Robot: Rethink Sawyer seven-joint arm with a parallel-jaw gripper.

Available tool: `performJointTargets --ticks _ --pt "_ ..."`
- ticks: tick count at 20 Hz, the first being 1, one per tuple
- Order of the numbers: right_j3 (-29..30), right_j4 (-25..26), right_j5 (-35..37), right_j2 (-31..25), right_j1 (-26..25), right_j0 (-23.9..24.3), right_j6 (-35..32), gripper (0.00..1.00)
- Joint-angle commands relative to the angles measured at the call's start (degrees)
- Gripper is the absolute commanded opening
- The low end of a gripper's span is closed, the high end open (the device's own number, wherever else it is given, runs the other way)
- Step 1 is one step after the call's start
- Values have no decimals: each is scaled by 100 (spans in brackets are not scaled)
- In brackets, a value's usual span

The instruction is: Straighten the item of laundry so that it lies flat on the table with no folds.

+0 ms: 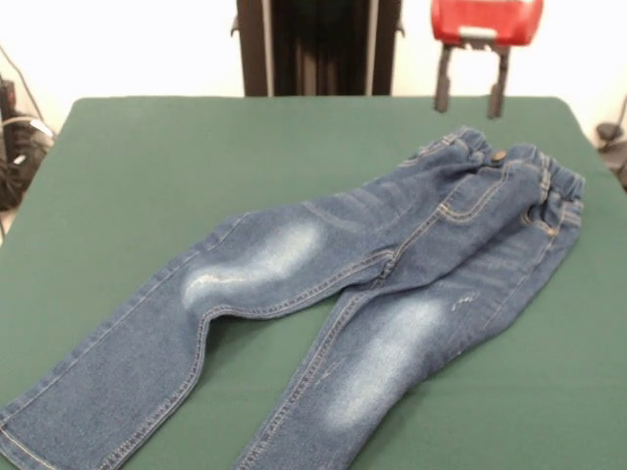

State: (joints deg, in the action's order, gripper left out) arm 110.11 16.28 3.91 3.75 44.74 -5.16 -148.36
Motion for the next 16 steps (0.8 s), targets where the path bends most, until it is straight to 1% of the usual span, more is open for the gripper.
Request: performJointTargets --ticks 1,4,6,9,12,16 --pt "406 -231 -1423 96 -1793 -785 -953 100" --pt "124 -524 -1726 337 -2392 -1087 -934 100" --pt "-26 -683 -1900 323 -2737 -1138 -899 100" --pt "-166 -807 -2003 263 -3052 -1144 -821 100" --pt "-71 -912 -2072 235 -3138 -1178 -771 100" --pt "260 -876 -2047 281 -2886 -1161 -698 100"
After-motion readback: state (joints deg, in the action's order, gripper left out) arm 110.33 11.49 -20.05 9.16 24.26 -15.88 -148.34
